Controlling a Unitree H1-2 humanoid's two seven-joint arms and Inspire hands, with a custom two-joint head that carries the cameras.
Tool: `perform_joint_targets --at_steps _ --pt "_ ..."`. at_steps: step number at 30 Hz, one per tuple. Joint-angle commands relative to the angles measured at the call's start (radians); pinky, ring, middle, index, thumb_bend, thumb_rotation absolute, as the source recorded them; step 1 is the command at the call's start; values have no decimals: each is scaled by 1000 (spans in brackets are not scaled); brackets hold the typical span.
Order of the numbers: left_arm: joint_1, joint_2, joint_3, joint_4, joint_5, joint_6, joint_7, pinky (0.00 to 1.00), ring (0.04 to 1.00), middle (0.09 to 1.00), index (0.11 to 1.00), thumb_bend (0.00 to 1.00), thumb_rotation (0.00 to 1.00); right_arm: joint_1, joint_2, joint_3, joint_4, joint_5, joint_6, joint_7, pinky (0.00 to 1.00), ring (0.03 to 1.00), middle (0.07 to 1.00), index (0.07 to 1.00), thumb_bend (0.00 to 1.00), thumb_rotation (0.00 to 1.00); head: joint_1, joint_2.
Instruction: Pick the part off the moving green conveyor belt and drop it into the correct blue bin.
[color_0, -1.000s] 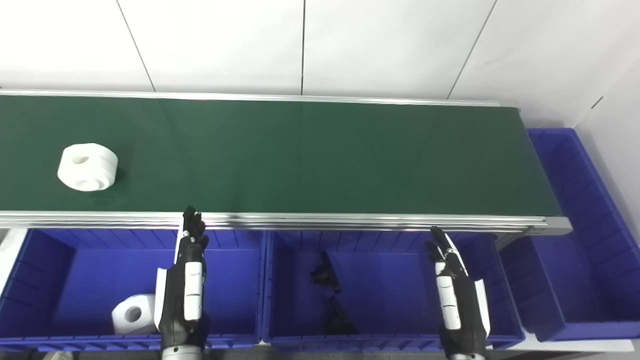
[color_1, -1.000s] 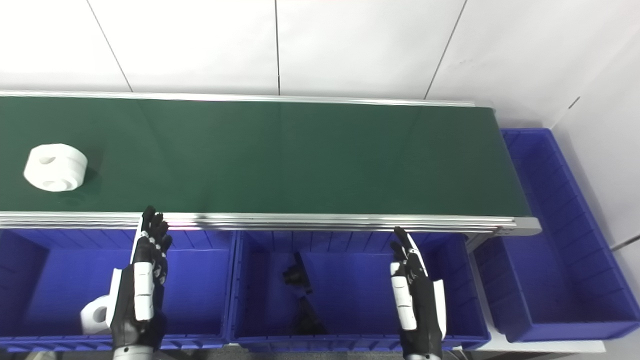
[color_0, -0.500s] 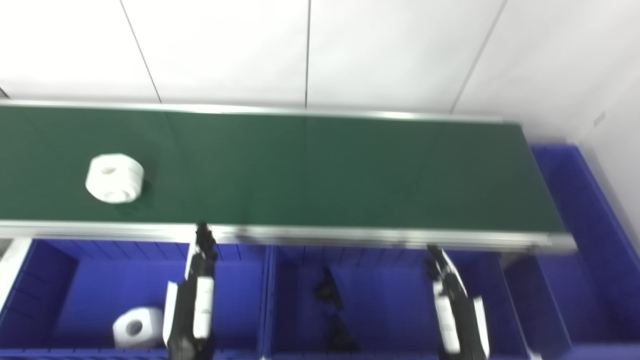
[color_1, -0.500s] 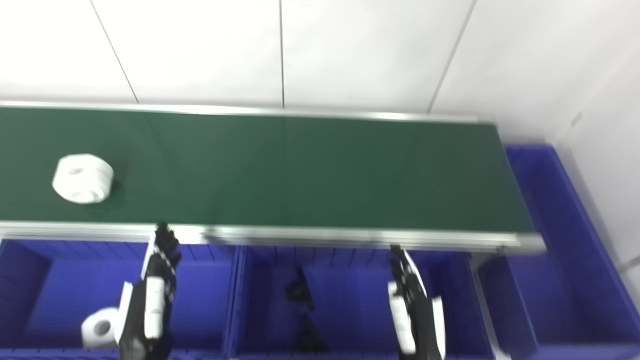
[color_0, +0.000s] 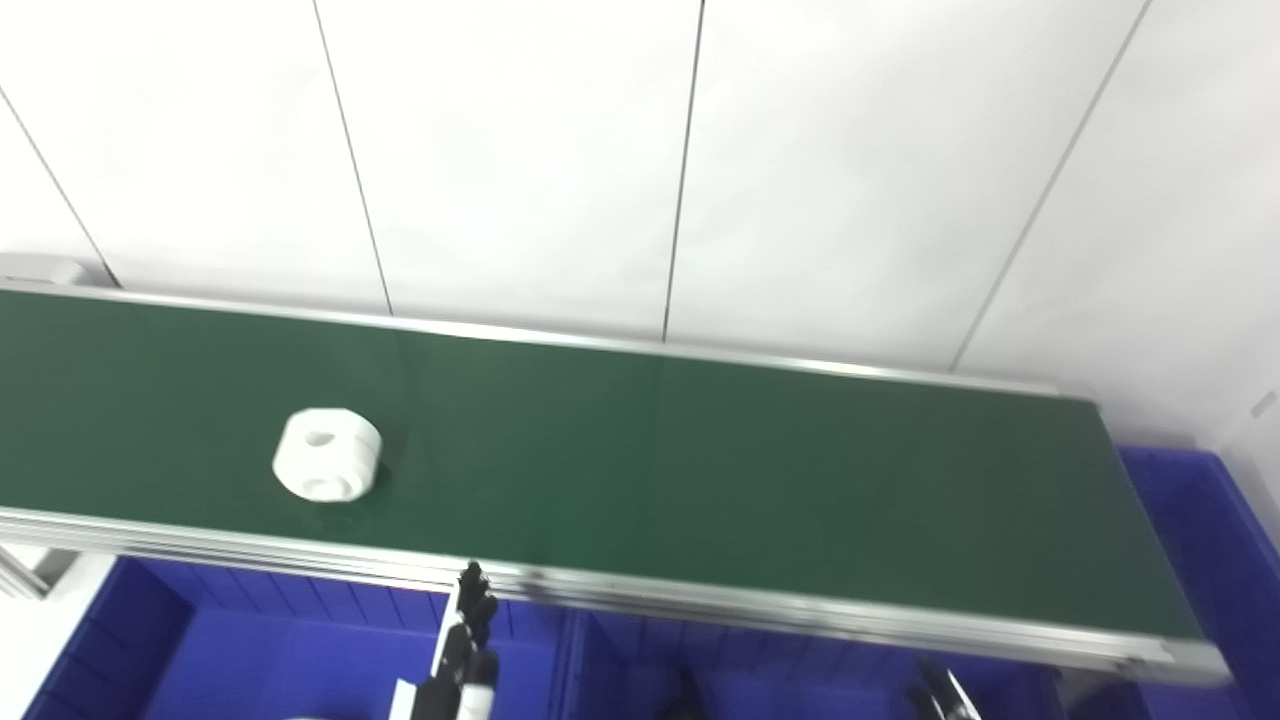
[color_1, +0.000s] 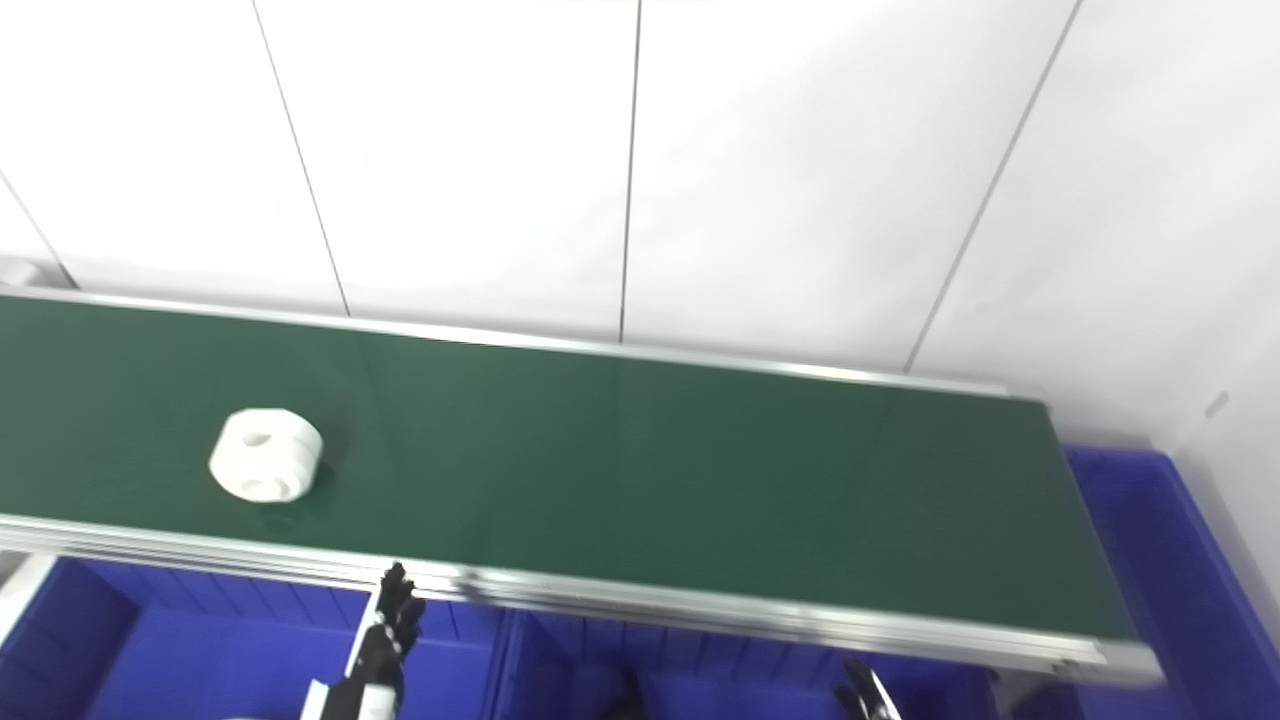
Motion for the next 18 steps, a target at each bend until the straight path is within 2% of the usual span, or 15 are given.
perform_joint_targets --at_steps 1,3,8,10,11,13,14,15,16,18 --pt "-10 -25 -16 3 22 -54 18 1000 977 988 1000 810 1000 -9 -7 -11 -3 17 -57 19 978 915 939 883 606 894 13 -11" --pt "-17 -24 -18 18 43 -76 27 1000 973 982 1000 804 1000 -14 -12 -14 7 27 -55 26 993 925 948 893 582 916 28 -21" --pt "-34 -18 -24 12 86 -127 35 977 959 957 972 708 1000 -29 -21 -22 41 66 -56 55 1000 947 972 927 566 938 60 -42" --pt "-39 -18 -23 -30 108 -125 34 920 921 910 929 728 984 -33 -21 -25 50 69 -54 59 1000 949 977 934 562 947 64 -49" --pt "-43 -14 -22 -54 128 -122 34 855 891 879 903 719 942 -34 -21 -26 53 69 -54 59 1000 952 978 937 550 951 65 -50" --pt "-53 -4 -18 -85 175 -120 35 797 869 864 894 706 920 -38 -20 -29 61 68 -58 59 1000 952 976 937 541 954 66 -51" --pt "-75 23 -9 -118 208 -101 20 777 861 859 891 702 913 -40 -20 -30 66 70 -59 61 1000 952 975 937 538 954 70 -51" --pt "-91 41 -3 -140 228 -87 9 665 808 836 854 720 841 -42 -20 -30 70 72 -60 63 1000 948 970 934 542 948 70 -51" --pt "-125 73 15 -168 253 -53 -10 653 795 820 817 758 793 -44 -20 -29 71 73 -58 66 1000 945 970 930 541 954 70 -48" --pt "-204 142 54 -196 314 -4 -40 638 792 814 796 770 760 -47 -21 -29 73 72 -57 69 1000 944 970 929 535 960 70 -47"
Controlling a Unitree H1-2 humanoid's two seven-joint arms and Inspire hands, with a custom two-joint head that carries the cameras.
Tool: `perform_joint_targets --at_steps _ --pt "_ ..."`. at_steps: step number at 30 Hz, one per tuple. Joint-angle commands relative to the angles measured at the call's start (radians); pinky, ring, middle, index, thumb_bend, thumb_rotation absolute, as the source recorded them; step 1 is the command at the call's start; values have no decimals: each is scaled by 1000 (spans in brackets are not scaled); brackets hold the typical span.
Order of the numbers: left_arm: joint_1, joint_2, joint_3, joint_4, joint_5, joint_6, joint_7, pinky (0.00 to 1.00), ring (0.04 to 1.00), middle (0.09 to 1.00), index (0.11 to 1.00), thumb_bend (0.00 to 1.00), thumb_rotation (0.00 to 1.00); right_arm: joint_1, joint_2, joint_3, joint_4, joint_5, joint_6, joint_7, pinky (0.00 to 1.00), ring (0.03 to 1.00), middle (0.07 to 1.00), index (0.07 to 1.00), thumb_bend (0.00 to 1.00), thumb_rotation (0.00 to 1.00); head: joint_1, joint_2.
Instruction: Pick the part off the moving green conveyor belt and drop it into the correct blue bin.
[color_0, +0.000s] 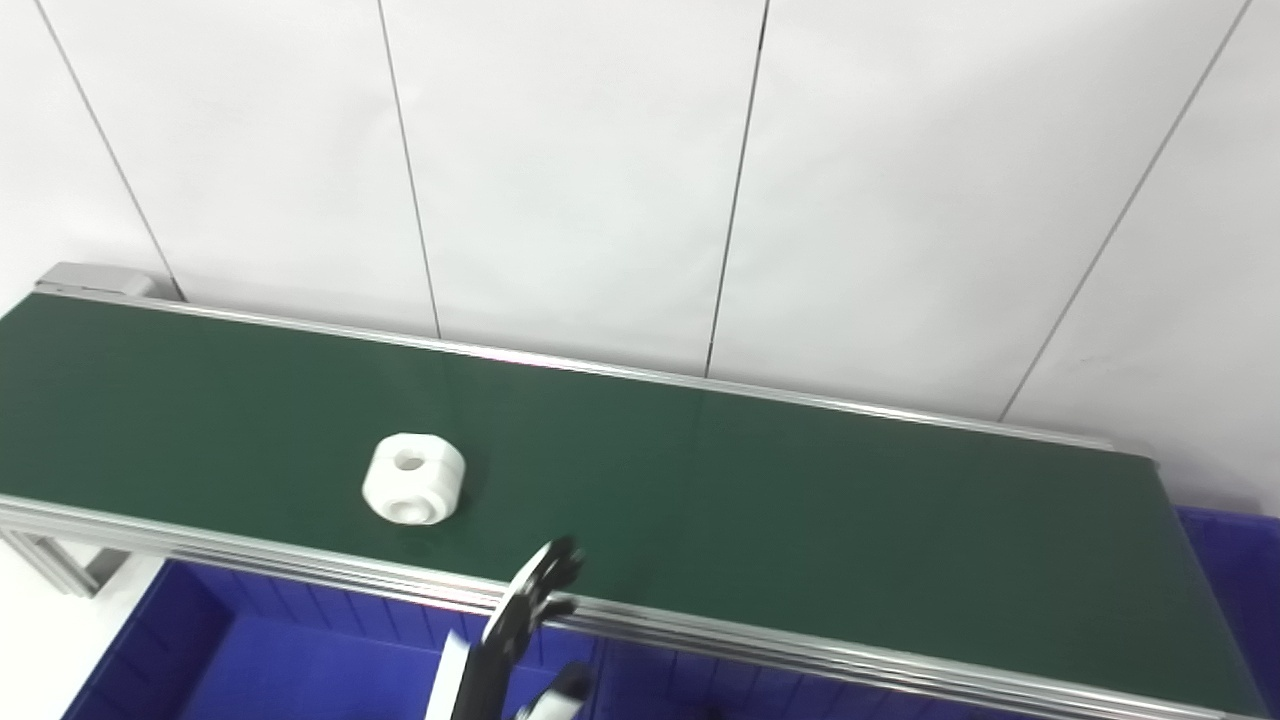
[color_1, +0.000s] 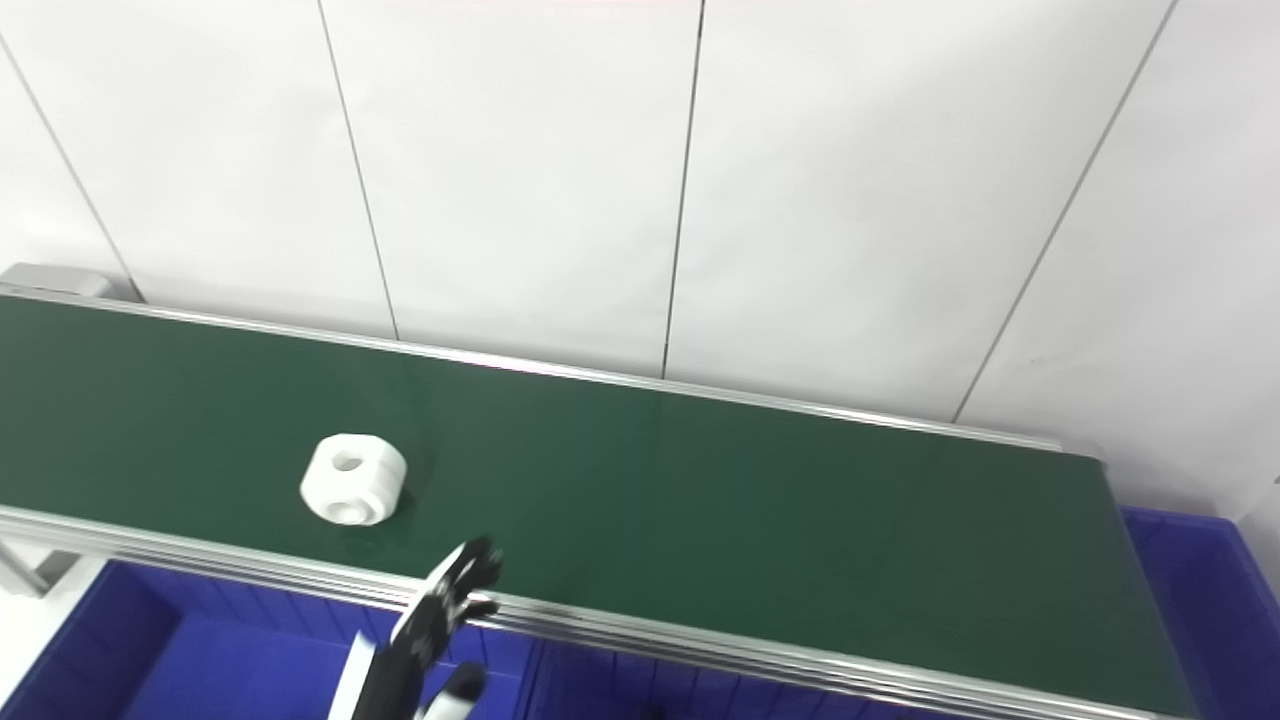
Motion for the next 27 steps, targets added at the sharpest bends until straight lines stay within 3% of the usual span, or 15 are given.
perform_joint_targets --at_steps 1,4,6,7,9,10,13,19,27 --pt "-94 82 43 -40 65 49 -30 624 796 817 787 765 711 -6 -1 -6 -20 3 -55 14 1000 945 969 929 528 964 1 9" --pt "-204 186 77 -15 138 80 -58 637 801 824 800 804 677 -6 2 -5 -30 2 -42 15 1000 949 972 934 522 973 2 19" --pt "-282 257 82 10 206 118 -87 750 819 836 817 824 696 -6 4 -5 -38 -3 -38 11 1000 951 972 936 525 979 5 28" --pt "-321 294 76 29 246 131 -101 759 820 837 818 825 698 -5 5 -5 -41 -2 -37 11 1000 951 972 936 525 979 9 35" --pt "-378 345 63 71 294 136 -113 827 840 848 825 794 644 -4 5 -5 -44 -2 -38 11 1000 952 970 935 517 982 10 40" --pt "-399 363 55 91 308 134 -114 844 855 854 828 775 549 -4 5 -5 -45 -4 -38 11 1000 951 974 944 513 993 10 40" --pt "-479 428 28 207 353 111 -101 889 879 862 836 795 502 -7 4 -4 -38 11 -50 24 1000 957 978 951 504 1000 13 42" --pt "-597 495 -23 422 403 83 -55 931 893 860 829 867 493 -6 9 -5 -45 21 -42 32 1000 950 972 946 540 993 10 45" --pt "-714 524 -105 678 437 39 22 905 868 839 803 866 518 3 18 -4 -64 1 -40 24 1000 919 958 930 538 983 -3 51"
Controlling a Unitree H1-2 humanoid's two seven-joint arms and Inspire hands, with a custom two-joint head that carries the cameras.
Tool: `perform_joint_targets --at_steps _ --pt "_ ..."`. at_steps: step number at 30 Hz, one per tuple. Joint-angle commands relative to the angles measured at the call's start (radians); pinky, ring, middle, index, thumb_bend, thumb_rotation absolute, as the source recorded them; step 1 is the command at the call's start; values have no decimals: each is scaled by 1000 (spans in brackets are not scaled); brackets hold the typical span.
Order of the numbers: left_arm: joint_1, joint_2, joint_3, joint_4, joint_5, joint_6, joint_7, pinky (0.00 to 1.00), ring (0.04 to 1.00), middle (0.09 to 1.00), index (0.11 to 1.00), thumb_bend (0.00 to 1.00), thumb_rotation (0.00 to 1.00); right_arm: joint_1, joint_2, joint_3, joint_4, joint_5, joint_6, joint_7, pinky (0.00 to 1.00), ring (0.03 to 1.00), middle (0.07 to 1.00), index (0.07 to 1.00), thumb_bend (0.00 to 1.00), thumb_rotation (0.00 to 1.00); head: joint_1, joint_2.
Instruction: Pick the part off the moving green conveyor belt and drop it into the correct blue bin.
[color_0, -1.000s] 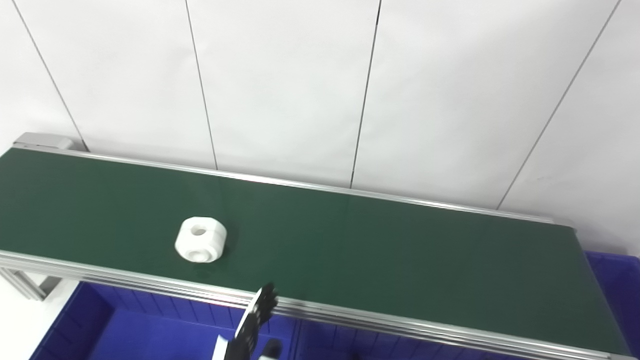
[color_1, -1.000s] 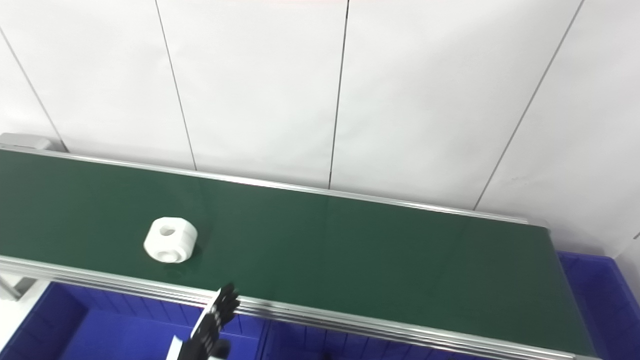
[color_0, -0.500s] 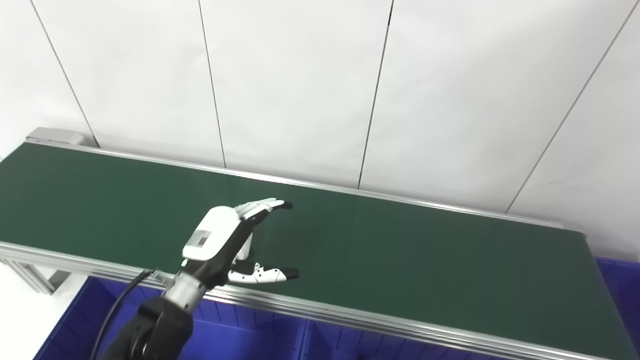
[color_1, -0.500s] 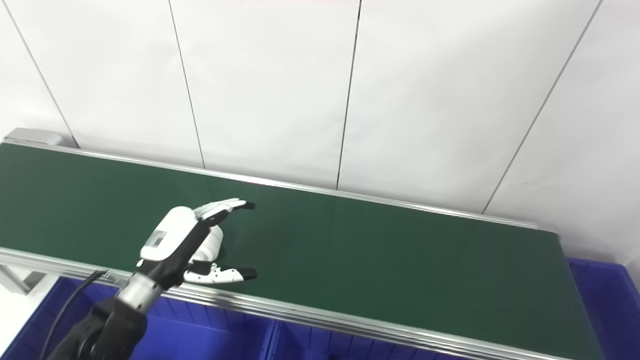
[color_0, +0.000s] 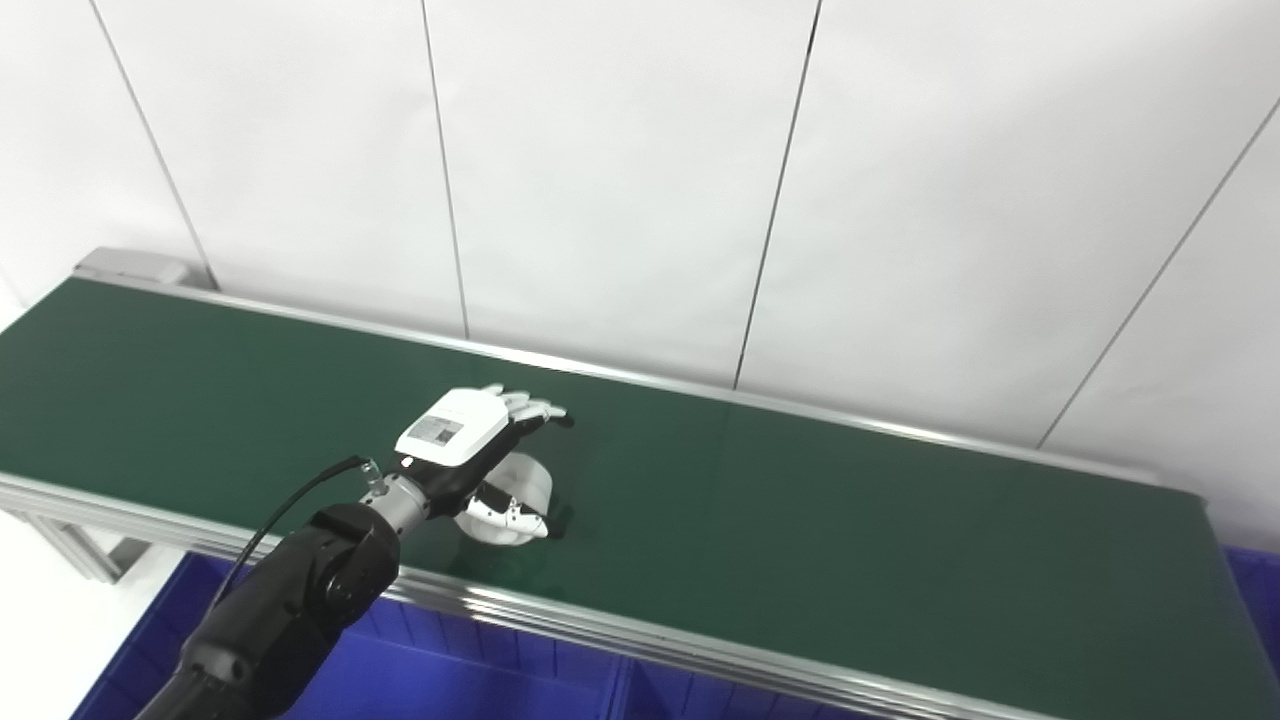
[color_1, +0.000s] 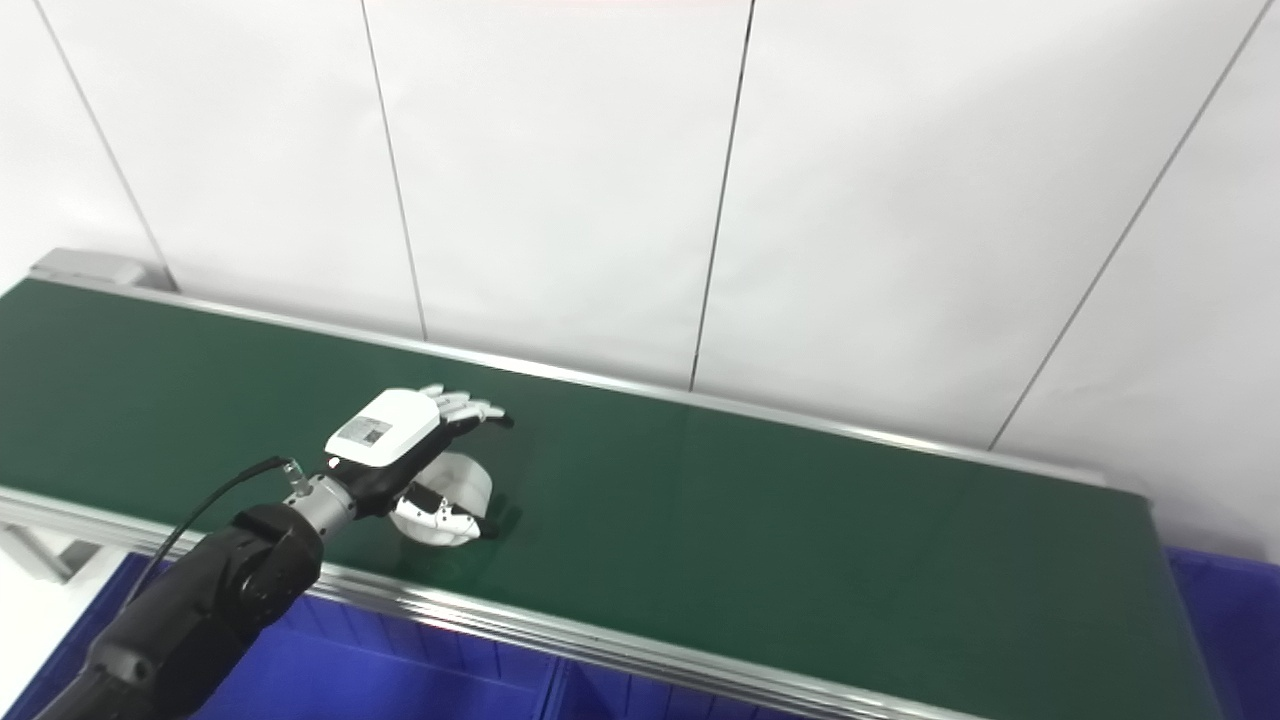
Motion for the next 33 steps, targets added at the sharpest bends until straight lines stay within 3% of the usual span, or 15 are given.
perform_joint_targets --at_steps 1,8,11,16,17,21,25,27,28,29,33 --pt "-59 33 -15 20 6 -26 36 916 867 839 803 862 524 2 8 -3 -30 -3 -42 3 1000 914 953 927 539 980 0 1" --pt "-112 40 -111 125 58 -26 57 861 837 811 778 873 469 4 20 -3 -35 -18 -48 0 1000 897 938 917 534 982 -8 6" --pt "-125 25 -137 156 53 -25 79 806 789 764 741 822 417 9 24 -2 -46 -27 -42 -4 994 891 936 914 542 977 -15 10" --pt "-140 9 -157 172 -9 -26 9 764 719 702 703 800 444 16 30 0 -59 -22 -40 -4 986 887 937 910 542 963 -20 15" --pt "-143 8 -163 172 -14 -30 0 704 673 666 669 804 413 17 31 -1 -60 -24 -43 -6 970 879 931 906 542 957 -21 16" --pt "-141 12 -188 126 -15 -15 -40 604 568 583 605 773 341 19 36 -3 -61 -32 -45 -12 945 866 921 900 541 942 -23 19" --pt "-144 32 -231 77 56 4 -45 542 495 526 555 739 286 22 34 -2 -66 -35 -42 -12 942 863 919 891 548 935 -22 25" --pt "-147 44 -252 47 86 29 -75 527 470 509 529 727 272 23 31 1 -71 -30 -37 -8 954 869 924 894 551 935 -21 26" --pt "-150 54 -268 15 119 53 -107 519 464 505 518 684 233 25 31 1 -75 -29 -32 -8 955 869 925 895 553 933 -20 27" --pt "-151 61 -278 -8 141 70 -130 501 455 501 498 572 134 26 31 1 -77 -28 -28 -8 951 865 924 896 558 929 -20 27" --pt "-156 82 -301 -107 195 125 -228 414 419 471 490 524 85 30 31 3 -93 -29 -10 -10 947 864 925 897 556 926 -17 29"
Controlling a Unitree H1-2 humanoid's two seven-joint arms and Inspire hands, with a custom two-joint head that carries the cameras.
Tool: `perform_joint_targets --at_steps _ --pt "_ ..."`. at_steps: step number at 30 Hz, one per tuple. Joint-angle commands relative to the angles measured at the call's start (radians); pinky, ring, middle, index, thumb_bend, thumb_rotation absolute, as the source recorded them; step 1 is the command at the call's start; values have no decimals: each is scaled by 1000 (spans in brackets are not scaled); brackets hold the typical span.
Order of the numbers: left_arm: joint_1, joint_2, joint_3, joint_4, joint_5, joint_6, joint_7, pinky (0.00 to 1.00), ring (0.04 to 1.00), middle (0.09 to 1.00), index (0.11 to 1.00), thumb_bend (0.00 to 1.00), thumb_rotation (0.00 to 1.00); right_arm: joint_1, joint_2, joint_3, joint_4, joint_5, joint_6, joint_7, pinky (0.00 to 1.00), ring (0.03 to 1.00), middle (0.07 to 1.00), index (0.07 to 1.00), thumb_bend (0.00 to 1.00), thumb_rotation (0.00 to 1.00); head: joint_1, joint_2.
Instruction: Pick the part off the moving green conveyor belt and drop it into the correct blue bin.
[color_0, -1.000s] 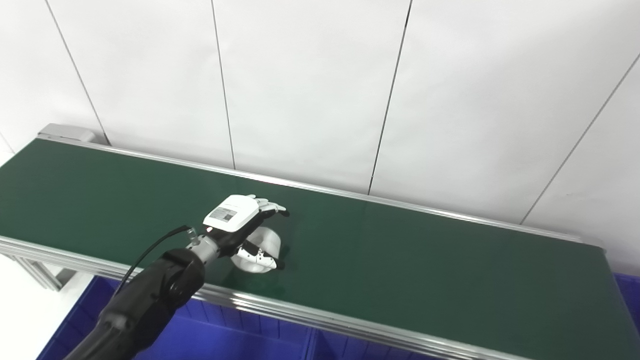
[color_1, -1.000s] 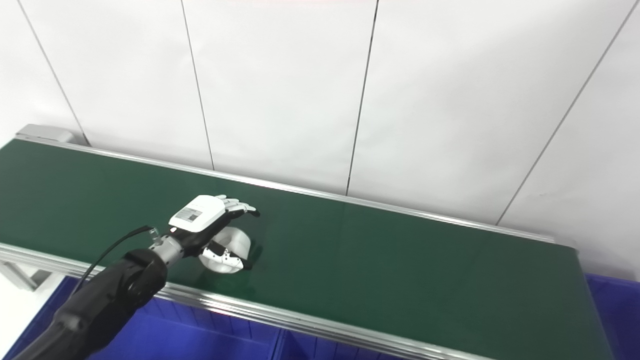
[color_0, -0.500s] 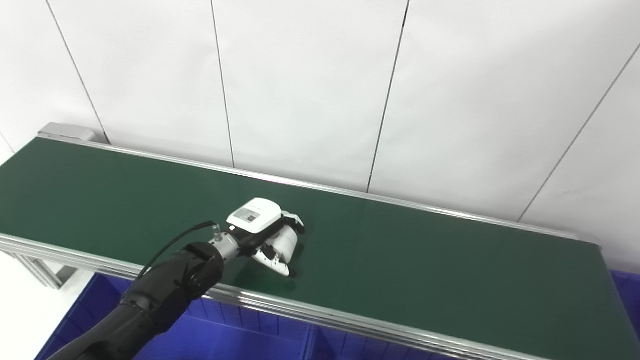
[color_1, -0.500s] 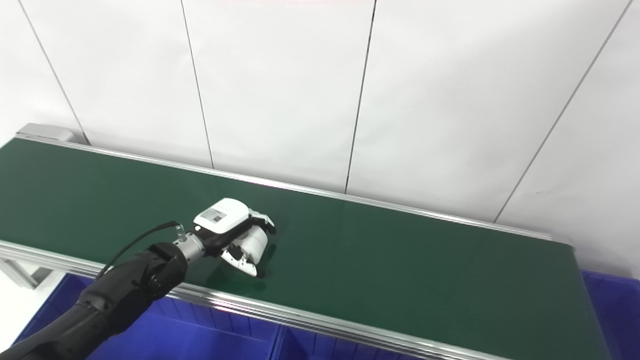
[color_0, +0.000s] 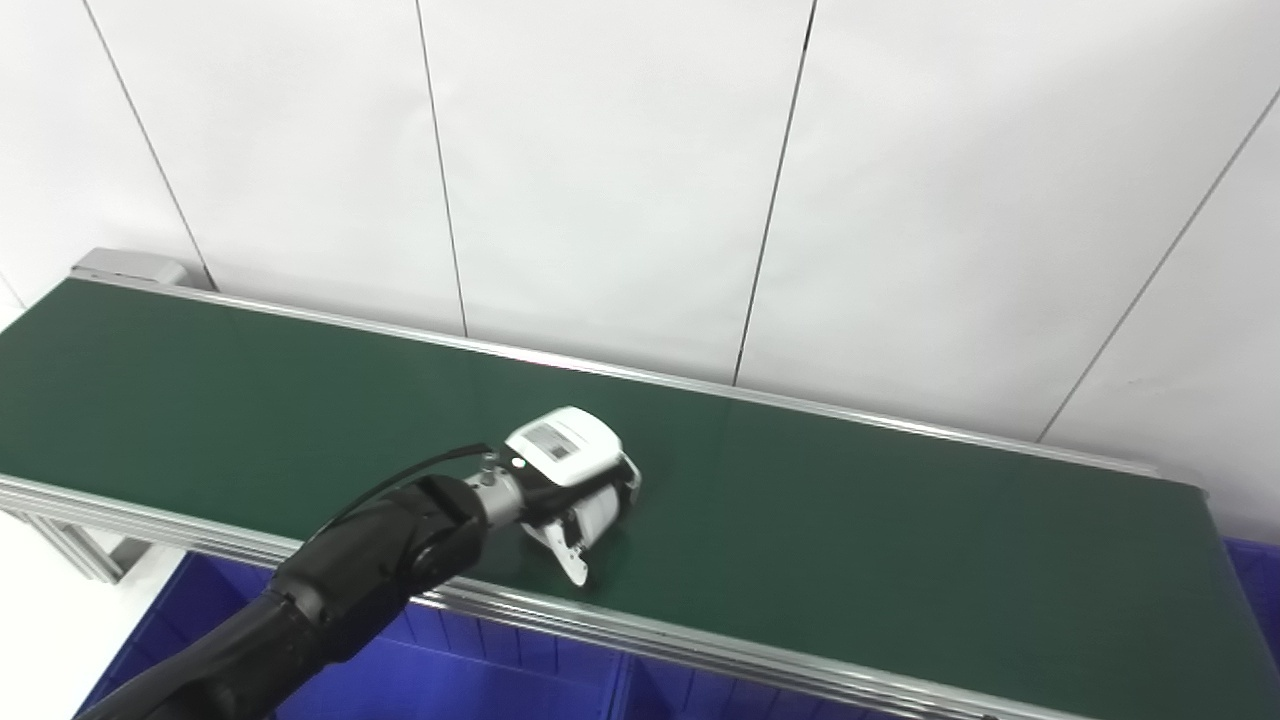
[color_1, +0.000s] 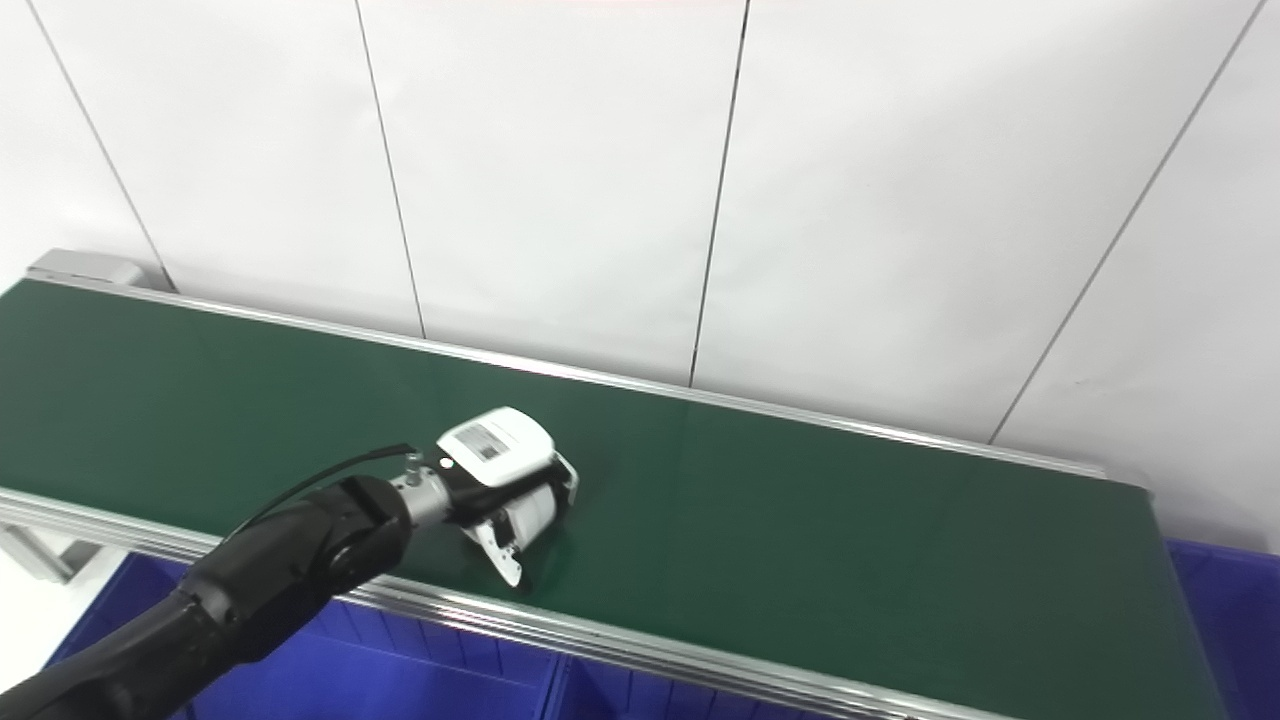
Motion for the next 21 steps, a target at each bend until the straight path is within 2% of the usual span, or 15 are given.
perform_joint_targets --at_steps 1,2,3,5,8,12,21 --pt "-24 61 13 -27 52 71 -64 391 410 466 490 522 82 10 -1 0 -41 5 -11 6 943 862 924 895 556 923 4 2" --pt "-24 61 16 -40 53 78 -82 317 352 424 489 522 76 10 -1 0 -43 6 -10 7 948 862 925 896 556 923 4 2" --pt "-23 61 21 -57 49 82 -100 292 332 409 489 522 74 9 -3 0 -40 9 -14 8 949 862 925 897 556 923 6 4" --pt "-22 64 28 -86 44 87 -129 185 237 316 485 523 61 8 -3 -1 -37 7 -17 7 954 862 927 906 559 926 7 6" --pt "-19 70 37 -130 43 91 -154 135 191 270 484 523 54 8 -5 0 -42 3 -13 6 953 864 930 911 556 931 10 8" --pt "-6 74 69 -217 15 107 -213 142 204 290 487 523 54 8 -7 2 -48 1 -5 5 953 865 934 918 559 940 16 11" --pt "27 82 123 -380 -26 97 -278 172 226 305 486 522 57 5 -10 6 -56 5 12 5 966 865 936 918 553 942 25 17"
